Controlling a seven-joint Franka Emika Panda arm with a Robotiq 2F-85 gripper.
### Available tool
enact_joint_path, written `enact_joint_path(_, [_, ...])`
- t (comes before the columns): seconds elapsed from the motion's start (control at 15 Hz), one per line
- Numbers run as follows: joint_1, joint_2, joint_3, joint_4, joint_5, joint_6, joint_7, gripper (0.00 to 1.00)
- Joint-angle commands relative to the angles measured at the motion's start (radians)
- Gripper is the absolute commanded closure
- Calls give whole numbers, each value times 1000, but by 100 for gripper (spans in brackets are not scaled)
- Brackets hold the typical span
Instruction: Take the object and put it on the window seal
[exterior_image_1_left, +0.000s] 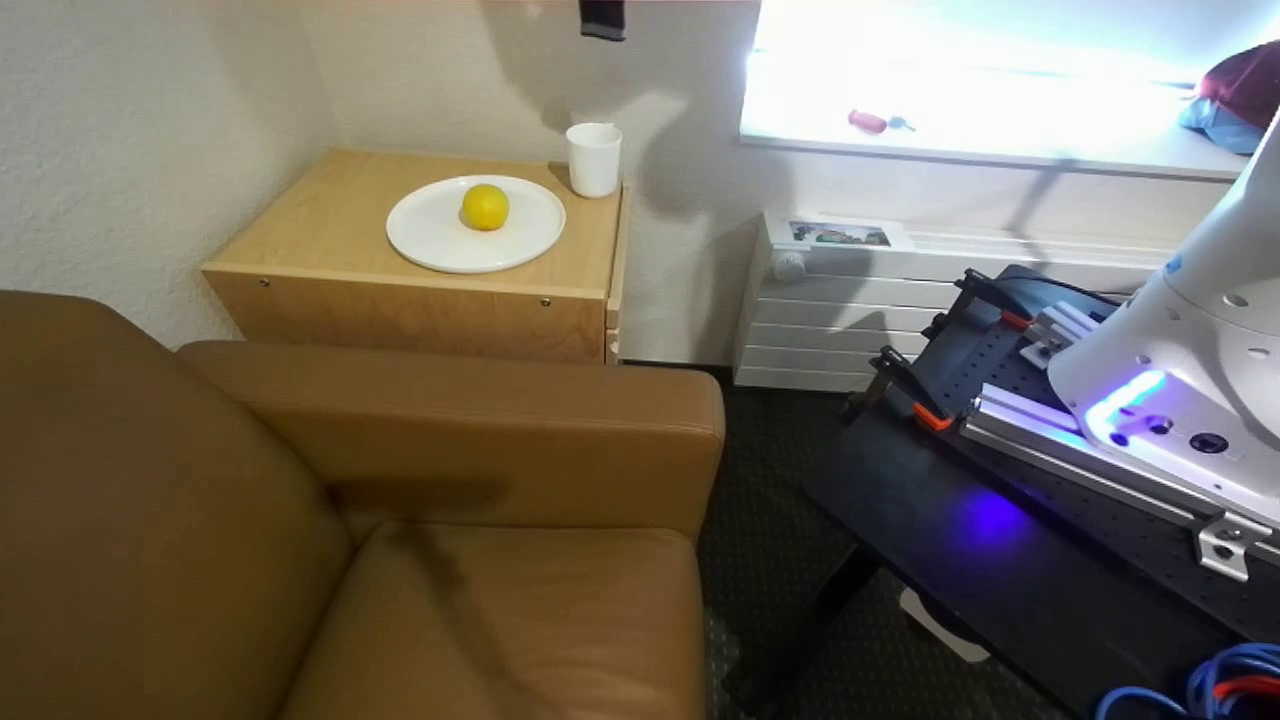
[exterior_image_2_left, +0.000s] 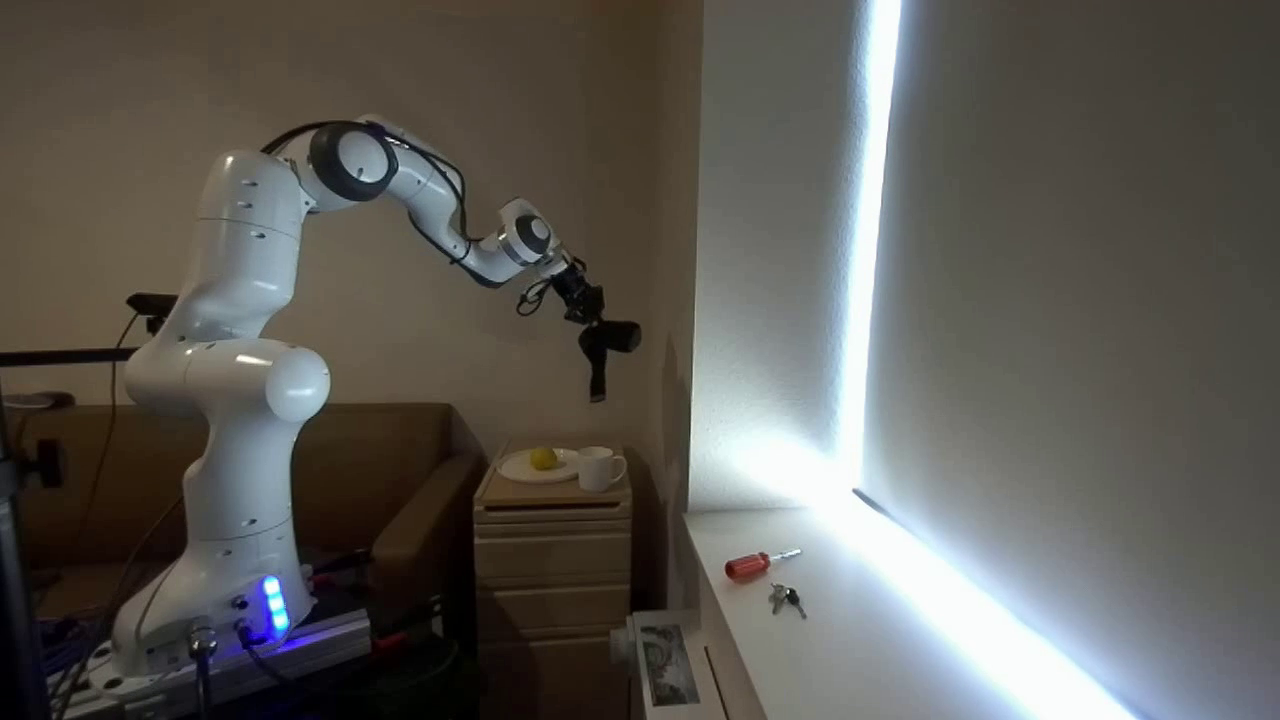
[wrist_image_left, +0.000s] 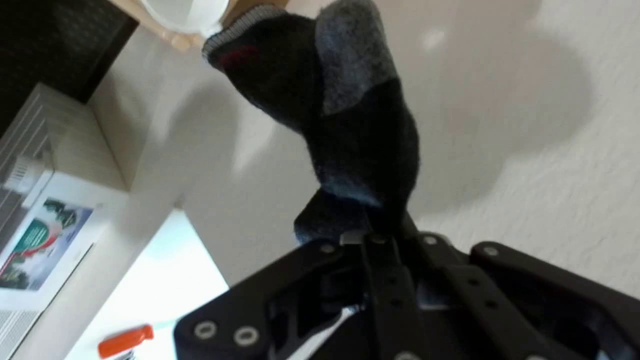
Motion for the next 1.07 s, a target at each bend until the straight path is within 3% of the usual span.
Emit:
enact_joint_path(0.0, [-96,-228,89,-196,-166,-171,174,99])
enact_joint_path(0.2, [-231,-385,180,-311,-40,-262,184,99])
enact_joint_path(0.53, [-460,-530,180,-533,131,-180,180,99])
enact_joint_path(0.73, [-601,-531,153,-626,153,-153,206,99])
enact_joint_path(0.93, [-718,-487,90,-701,183,-55,210,99])
enact_joint_path(1.0, [-701,-499,150,-646,161,-134,194,95])
